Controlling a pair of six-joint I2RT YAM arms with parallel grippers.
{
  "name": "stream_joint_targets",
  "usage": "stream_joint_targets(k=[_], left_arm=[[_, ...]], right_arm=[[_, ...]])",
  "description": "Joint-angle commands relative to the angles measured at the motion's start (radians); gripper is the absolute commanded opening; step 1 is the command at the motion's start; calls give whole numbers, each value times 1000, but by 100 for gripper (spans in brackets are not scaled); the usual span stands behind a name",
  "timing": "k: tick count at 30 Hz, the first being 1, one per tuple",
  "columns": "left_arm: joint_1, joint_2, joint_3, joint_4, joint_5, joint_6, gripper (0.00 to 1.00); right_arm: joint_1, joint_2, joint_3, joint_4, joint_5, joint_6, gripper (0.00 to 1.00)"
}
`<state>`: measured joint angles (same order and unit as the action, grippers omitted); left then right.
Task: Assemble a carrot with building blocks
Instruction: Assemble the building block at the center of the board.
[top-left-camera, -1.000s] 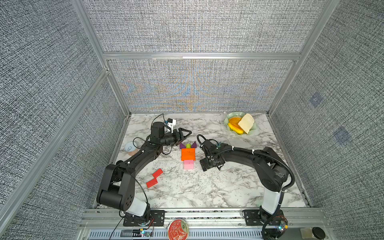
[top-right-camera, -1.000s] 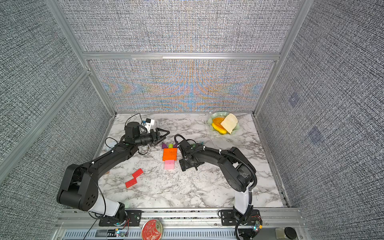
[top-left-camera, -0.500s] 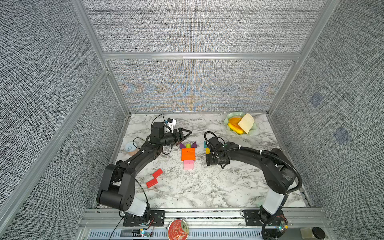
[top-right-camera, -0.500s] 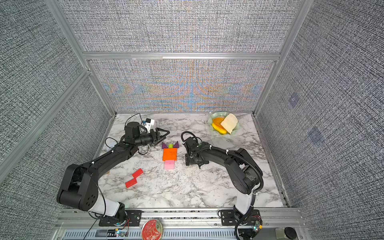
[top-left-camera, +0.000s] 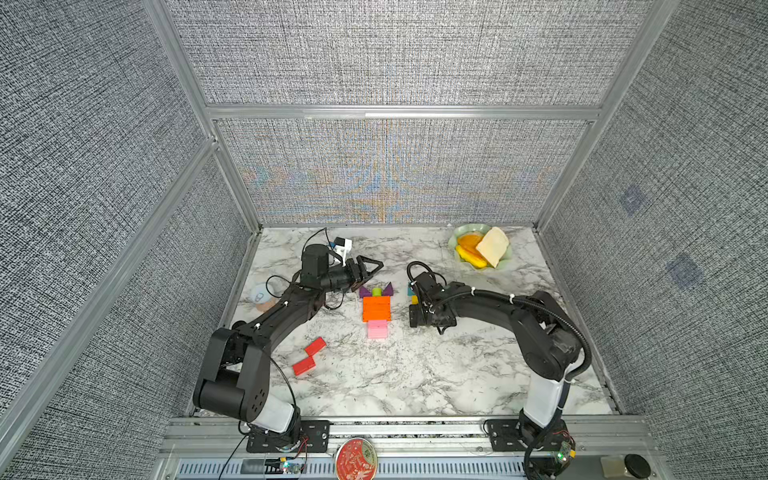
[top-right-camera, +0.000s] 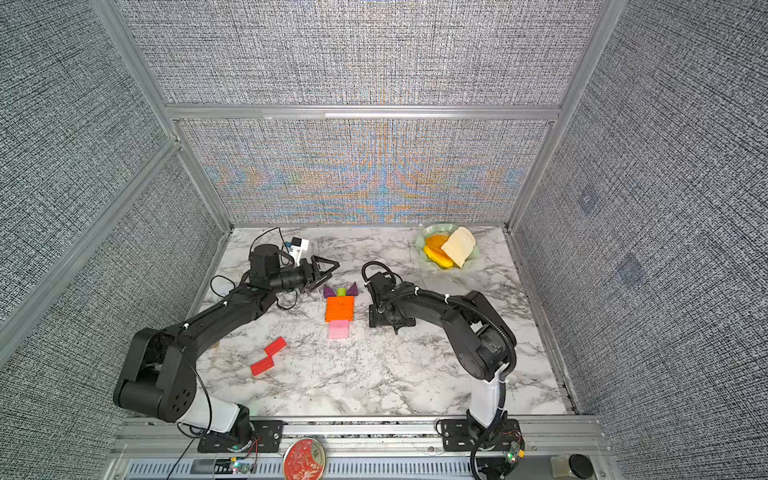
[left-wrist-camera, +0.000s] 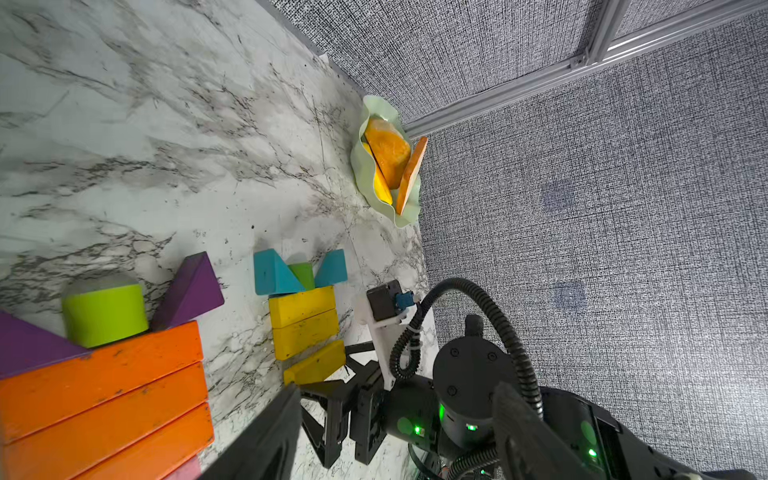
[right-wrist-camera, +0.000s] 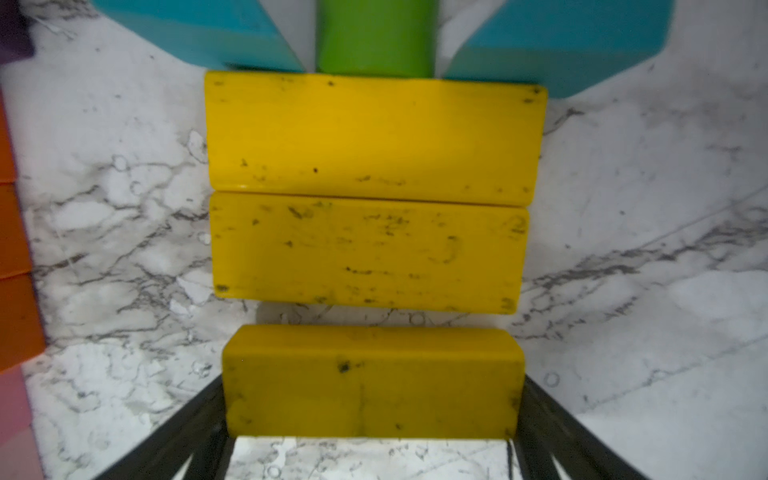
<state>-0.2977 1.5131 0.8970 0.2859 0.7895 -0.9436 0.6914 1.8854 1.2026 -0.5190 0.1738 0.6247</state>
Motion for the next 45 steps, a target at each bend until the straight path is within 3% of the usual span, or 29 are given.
stream_joint_targets(k=[1, 15, 21, 23, 28, 30, 45], left_arm=[[0, -3, -2, 26, 14, 3, 74], [1, -4, -11, 50, 22, -13, 74], [1, -4, -12, 49, 20, -12, 74], [2, 1, -11, 48, 20, -12, 74], [1, 6, -10, 50, 25, -14, 74], [1, 3, -10, 50, 25, -15, 74], [2, 9, -8, 45, 24, -8, 74]], right_arm=[[-2, 5, 9, -9, 15, 10, 97], [-9, -53, 17, -36, 4, 30, 99], [-10, -127, -13, -60, 25, -36, 99], [-11, -165, -54, -43, 17, -79, 95], [-26, -227, -151, -12, -49, -170, 72], [-38, -223, -167, -3, -69, -188, 67], [-57, -105, -123, 45, -92, -231, 62]])
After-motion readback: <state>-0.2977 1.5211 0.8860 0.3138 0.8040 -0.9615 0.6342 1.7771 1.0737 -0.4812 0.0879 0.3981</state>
